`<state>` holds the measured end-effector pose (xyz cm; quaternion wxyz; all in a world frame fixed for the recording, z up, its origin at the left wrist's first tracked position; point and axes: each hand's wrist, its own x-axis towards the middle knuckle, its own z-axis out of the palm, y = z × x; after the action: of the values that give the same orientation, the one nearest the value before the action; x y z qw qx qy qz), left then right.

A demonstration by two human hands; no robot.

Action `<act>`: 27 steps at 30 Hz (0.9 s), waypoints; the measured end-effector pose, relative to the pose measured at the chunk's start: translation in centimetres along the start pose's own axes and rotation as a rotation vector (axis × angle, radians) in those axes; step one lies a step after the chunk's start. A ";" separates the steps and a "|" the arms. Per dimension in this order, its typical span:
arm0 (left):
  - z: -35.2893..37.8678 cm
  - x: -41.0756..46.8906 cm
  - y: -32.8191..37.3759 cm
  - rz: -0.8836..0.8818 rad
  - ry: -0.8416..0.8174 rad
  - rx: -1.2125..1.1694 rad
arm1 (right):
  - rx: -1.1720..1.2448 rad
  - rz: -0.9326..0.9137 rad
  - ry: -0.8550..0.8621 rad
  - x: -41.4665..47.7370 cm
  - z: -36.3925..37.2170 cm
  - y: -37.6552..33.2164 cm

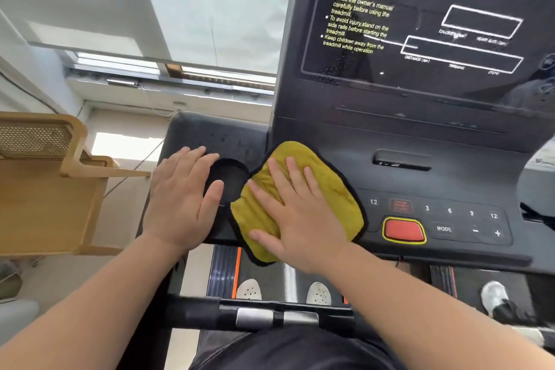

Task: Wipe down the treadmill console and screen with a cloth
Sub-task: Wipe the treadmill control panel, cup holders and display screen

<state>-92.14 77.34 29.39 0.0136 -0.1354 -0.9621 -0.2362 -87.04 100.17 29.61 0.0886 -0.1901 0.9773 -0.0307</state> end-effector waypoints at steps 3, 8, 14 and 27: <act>-0.1 -0.1 0.0 -0.006 0.000 -0.006 | 0.000 -0.040 -0.010 -2.3 -0.1 3.0; -0.3 0.0 0.1 -0.015 -0.015 0.002 | 0.089 0.176 -0.024 -1.7 -1.6 5.3; -0.1 0.0 -0.1 -0.016 -0.019 0.016 | 0.010 0.325 -0.059 2.2 -0.9 -1.3; -0.3 0.0 0.2 -0.034 -0.055 0.043 | 0.022 0.409 -0.005 -0.7 -1.1 4.8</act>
<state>-92.12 77.34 29.76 -0.0142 -0.1251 -0.9692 -0.2118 -88.33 104.89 30.39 0.0975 0.0133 0.9949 -0.0222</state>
